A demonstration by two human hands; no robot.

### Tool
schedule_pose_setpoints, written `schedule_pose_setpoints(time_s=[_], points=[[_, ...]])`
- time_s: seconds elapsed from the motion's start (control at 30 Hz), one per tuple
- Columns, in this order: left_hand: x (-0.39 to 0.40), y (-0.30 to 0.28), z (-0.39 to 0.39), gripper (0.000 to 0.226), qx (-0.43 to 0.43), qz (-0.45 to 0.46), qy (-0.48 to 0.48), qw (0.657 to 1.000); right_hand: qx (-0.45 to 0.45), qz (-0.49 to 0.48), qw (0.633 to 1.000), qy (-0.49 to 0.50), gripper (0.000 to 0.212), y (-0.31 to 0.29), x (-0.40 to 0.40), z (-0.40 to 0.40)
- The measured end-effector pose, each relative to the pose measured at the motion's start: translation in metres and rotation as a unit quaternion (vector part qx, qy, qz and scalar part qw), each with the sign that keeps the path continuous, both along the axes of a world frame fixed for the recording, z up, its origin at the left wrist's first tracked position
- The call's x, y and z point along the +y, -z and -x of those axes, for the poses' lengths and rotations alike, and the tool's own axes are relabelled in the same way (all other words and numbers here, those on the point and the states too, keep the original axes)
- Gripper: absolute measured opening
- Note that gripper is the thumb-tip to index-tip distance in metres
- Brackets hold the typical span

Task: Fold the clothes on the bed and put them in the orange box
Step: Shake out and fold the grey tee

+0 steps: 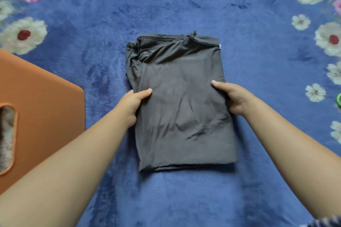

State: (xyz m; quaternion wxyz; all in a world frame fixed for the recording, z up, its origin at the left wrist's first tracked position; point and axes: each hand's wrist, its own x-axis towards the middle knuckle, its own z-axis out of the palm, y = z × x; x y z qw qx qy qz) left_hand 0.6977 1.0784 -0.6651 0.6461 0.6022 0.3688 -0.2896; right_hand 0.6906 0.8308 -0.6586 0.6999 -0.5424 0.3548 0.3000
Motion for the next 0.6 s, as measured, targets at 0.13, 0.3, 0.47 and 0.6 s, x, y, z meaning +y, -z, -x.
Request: schedule_pose_setpoints(time_s=[0.13,0.3,0.47,0.6], points=[[0.006,-0.028,-0.021,0.01,0.018,0.07,-0.01,0.997,-0.031,-0.034,0.998,-0.048,0.03,-0.017,-0.004,-0.024],[0.011,-0.095,-0.084,0.028,-0.183,0.108,-0.008,0.977,-0.188,-0.083,0.978,-0.044,0.036,-0.08,-0.017,-0.082],[0.016,-0.143,-0.123,0.066,-0.349,0.137,0.071,0.924,-0.377,-0.028,0.924,-0.054,0.02,-0.142,-0.024,-0.112],[0.021,-0.11,-0.093,0.057,-0.339,0.079,0.1,0.932,-0.371,0.02,0.921,-0.12,0.048,-0.126,-0.031,-0.077]])
